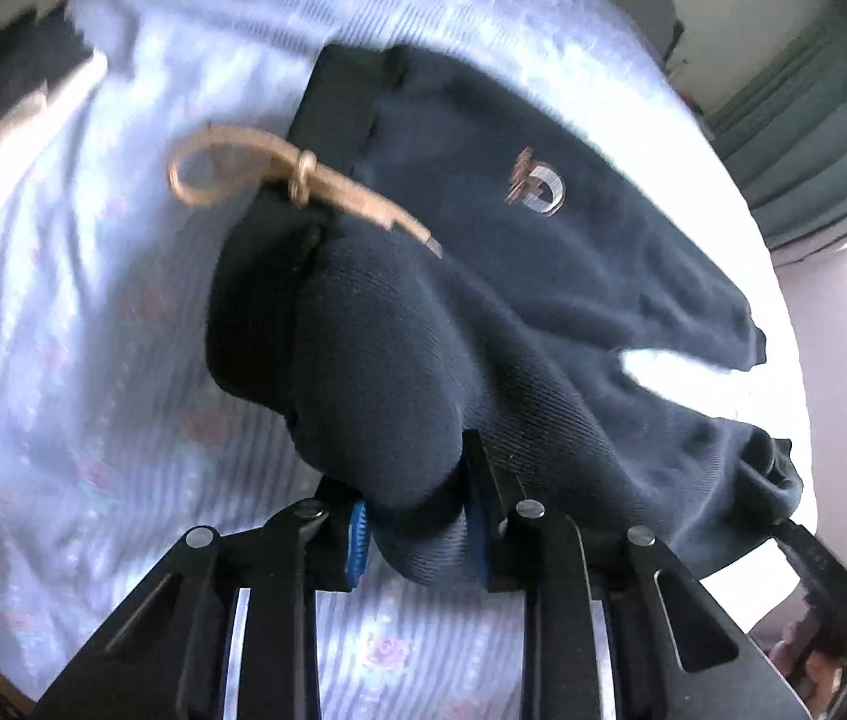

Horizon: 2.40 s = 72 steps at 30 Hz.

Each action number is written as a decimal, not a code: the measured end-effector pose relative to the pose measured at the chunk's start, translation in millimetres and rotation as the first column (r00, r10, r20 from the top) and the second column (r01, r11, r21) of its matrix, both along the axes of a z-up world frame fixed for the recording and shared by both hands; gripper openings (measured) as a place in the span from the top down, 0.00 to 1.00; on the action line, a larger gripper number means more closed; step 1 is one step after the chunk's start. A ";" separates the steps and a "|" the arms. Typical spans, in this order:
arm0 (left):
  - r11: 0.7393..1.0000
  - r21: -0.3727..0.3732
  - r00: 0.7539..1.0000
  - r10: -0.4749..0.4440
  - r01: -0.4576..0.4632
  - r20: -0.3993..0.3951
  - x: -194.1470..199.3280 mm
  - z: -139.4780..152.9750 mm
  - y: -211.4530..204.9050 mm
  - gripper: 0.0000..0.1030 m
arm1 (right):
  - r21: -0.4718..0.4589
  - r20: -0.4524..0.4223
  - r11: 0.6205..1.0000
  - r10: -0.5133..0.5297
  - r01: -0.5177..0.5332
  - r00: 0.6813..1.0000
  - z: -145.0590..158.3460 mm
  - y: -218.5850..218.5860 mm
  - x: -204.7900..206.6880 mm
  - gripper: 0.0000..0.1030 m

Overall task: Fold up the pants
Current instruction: 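Grasp the waistband with the left tool while the right tool grasps the leg cuffs, then lift the cuffs with the right tool and fold them onto the waistband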

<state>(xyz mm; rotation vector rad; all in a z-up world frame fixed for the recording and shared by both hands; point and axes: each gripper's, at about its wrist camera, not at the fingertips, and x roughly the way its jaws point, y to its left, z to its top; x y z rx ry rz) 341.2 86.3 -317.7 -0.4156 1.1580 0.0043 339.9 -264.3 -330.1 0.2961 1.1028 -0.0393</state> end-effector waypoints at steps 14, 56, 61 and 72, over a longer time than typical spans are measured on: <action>0.997 0.034 0.997 0.071 -0.071 -0.006 -31.5 48.8 2.3 0.77 | 0.180 -0.058 0.975 0.143 -0.130 0.988 90.8 14.0 -17.9 0.84; 0.915 0.377 0.988 -0.150 0.146 -0.018 174.6 85.2 -38.5 0.17 | 0.123 0.025 0.992 0.019 -0.022 1.000 64.6 -6.5 241.2 0.46; 0.672 0.553 0.816 -0.577 0.492 -0.026 166.0 88.1 -77.2 0.16 | -0.026 0.113 0.990 0.144 -0.142 0.983 96.3 8.4 180.6 0.27; 0.511 0.472 0.651 -0.733 0.718 -0.198 206.3 5.1 -127.3 0.72 | 0.151 -0.078 0.943 0.309 -0.295 0.948 14.3 43.9 124.3 0.27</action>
